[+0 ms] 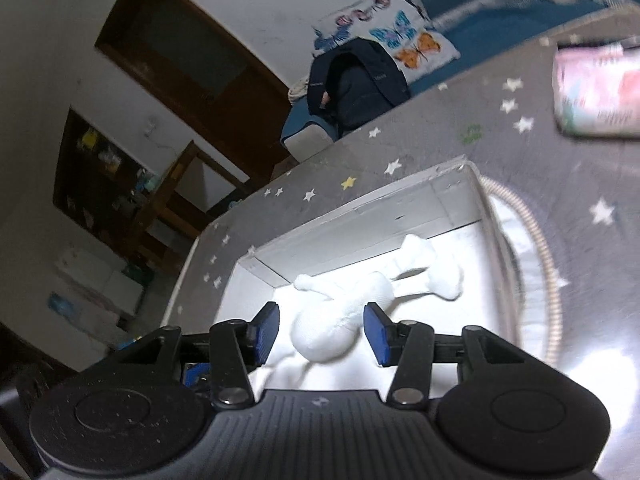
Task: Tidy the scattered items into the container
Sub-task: 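Move the right tool to the green alien figure and grasp it, then carry the green alien with the right tool into the box and release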
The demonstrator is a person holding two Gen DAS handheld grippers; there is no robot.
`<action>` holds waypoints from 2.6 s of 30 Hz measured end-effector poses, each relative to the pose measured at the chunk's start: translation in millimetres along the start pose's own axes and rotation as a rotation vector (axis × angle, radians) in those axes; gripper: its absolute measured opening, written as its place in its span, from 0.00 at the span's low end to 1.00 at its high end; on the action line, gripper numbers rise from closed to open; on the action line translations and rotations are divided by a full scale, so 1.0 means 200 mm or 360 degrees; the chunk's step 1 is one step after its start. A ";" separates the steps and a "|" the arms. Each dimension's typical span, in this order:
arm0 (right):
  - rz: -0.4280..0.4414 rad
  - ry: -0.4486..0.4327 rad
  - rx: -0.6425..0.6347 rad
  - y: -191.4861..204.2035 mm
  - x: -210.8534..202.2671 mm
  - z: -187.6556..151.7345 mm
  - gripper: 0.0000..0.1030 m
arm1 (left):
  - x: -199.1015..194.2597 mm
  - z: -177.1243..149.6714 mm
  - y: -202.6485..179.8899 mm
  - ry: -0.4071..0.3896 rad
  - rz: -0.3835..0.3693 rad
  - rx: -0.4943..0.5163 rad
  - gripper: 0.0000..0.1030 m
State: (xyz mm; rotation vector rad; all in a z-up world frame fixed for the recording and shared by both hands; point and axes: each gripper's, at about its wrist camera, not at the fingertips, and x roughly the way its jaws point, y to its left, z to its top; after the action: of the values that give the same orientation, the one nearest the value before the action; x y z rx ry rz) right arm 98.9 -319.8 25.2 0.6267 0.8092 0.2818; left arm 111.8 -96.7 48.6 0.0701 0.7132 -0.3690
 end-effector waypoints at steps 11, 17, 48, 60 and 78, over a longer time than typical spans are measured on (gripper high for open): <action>-0.0122 -0.0036 -0.0235 0.03 -0.28 -0.22 0.48 | -0.16 -0.16 -0.10 0.0003 -0.0106 -0.0064 0.20; -0.0180 -0.0118 -0.0281 0.00 -0.42 -0.33 0.49 | -0.24 -0.21 -0.16 -0.0018 -0.0166 -0.0105 0.20; -0.0227 0.0065 -0.0049 -0.33 -0.40 -0.48 0.49 | -0.05 -0.47 -0.63 0.0297 -0.0572 -0.0031 0.23; -0.0189 0.0075 -0.0007 -0.36 -0.38 -0.48 0.47 | 0.04 -0.48 -0.64 0.0325 -0.0557 -0.0077 0.22; -0.0198 -0.0082 -0.0202 -0.15 -0.52 -0.46 0.47 | -0.13 -0.38 -0.59 0.0164 -0.0600 -0.0120 0.20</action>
State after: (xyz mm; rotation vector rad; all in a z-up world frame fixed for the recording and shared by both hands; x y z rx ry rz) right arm -38.8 -354.4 19.5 0.4610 0.7714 0.2011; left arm 3.1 -184.5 15.3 -0.1195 0.8430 -0.7022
